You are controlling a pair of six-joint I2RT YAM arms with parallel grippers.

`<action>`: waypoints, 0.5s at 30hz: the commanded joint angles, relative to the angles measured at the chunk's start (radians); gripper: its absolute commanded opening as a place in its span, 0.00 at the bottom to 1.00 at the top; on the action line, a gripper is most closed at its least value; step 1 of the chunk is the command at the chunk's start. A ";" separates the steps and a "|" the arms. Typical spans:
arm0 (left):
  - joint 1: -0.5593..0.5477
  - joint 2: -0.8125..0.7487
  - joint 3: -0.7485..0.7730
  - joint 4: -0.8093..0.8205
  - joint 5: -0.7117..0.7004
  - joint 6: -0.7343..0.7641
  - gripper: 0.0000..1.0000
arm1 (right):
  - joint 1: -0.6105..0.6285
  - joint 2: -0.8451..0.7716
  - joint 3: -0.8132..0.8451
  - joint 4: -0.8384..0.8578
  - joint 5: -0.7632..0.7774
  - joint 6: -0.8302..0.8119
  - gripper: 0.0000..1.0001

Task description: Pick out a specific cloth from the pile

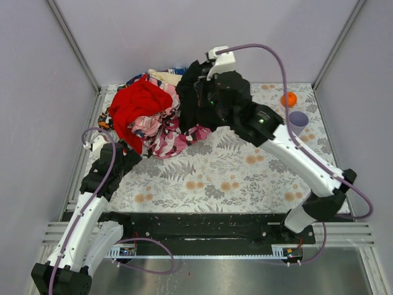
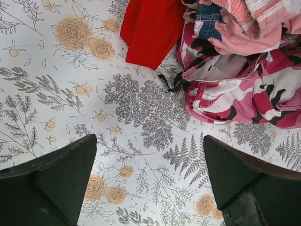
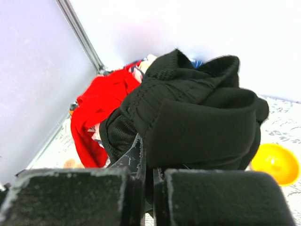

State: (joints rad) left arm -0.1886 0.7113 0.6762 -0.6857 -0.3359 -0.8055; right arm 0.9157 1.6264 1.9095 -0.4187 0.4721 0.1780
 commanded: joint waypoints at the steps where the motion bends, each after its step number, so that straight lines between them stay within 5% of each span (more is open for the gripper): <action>1: -0.003 0.007 -0.006 0.041 0.017 0.003 0.99 | 0.006 -0.161 -0.001 -0.025 0.025 -0.041 0.00; 15: -0.012 0.023 -0.012 0.038 0.005 -0.001 0.99 | 0.006 -0.786 -0.780 -0.189 0.138 0.196 0.00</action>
State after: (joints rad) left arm -0.1955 0.7242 0.6754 -0.6857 -0.3302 -0.8055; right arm 0.9165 0.9272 1.2888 -0.5575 0.5785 0.2623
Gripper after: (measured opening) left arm 0.988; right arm 0.029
